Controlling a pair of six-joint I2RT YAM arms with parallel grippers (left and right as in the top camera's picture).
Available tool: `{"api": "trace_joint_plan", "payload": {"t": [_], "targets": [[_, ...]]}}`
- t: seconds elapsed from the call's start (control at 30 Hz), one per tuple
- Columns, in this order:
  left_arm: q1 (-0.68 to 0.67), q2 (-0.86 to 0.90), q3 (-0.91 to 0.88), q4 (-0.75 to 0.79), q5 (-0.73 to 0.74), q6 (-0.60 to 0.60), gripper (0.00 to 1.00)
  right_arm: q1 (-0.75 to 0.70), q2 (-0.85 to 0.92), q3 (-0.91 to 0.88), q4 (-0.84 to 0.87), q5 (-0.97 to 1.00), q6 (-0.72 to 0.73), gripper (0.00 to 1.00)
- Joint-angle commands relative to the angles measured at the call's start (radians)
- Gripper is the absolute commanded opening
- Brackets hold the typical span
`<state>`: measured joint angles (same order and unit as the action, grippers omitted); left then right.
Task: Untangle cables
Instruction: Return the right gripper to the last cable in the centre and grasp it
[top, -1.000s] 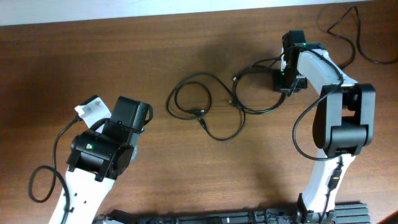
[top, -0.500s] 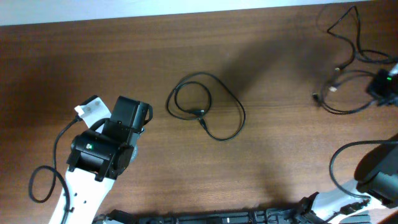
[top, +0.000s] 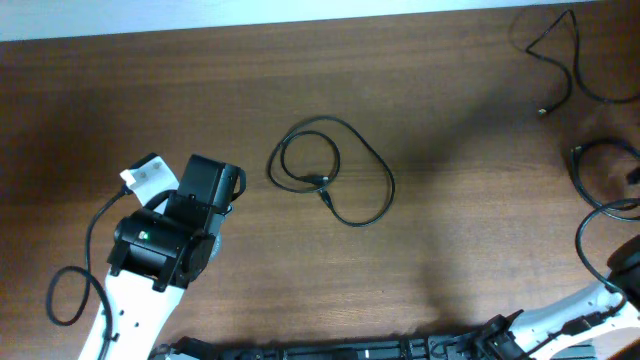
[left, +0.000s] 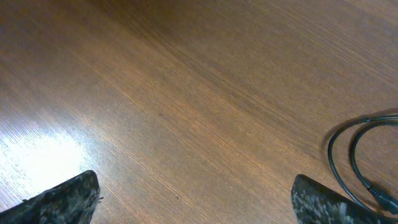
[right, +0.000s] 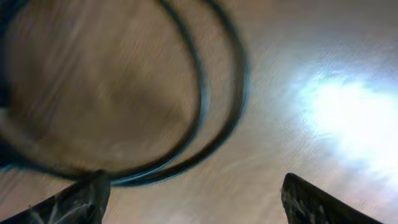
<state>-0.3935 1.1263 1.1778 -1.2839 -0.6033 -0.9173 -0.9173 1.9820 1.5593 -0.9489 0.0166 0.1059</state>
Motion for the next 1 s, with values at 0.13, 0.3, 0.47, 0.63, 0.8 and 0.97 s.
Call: {"api": "trace_joint_plan", "payload": {"t": [0.13, 0.3, 0.47, 0.63, 0.8, 0.97], "targets": [[-0.002, -0.008, -0.005, -0.002, -0.021, -0.013, 0.99, 0.472, -0.025, -0.002, -0.046, -0.532, 0.007, 0.87], [-0.002, -0.008, -0.005, -0.002, -0.021, -0.013, 0.99, 0.943, -0.012, -0.002, 0.105, -0.403, 0.007, 0.96], [-0.002, -0.008, -0.005, -0.002, -0.021, -0.013, 0.99, 1.275, 0.035, -0.002, 0.251, -0.066, 0.003, 0.98], [-0.002, -0.008, -0.005, -0.002, -0.021, -0.013, 0.99, 1.372, 0.117, -0.002, 0.294, 0.092, -0.005, 0.98], [-0.002, -0.008, -0.005, -0.002, -0.021, -0.013, 0.99, 1.384, 0.187, -0.002, 0.296, -0.001, -0.066, 0.99], [-0.002, -0.008, -0.005, -0.002, -0.021, -0.013, 0.99, 1.381, 0.251, -0.002, 0.257, -0.065, -0.076, 0.72]]}}
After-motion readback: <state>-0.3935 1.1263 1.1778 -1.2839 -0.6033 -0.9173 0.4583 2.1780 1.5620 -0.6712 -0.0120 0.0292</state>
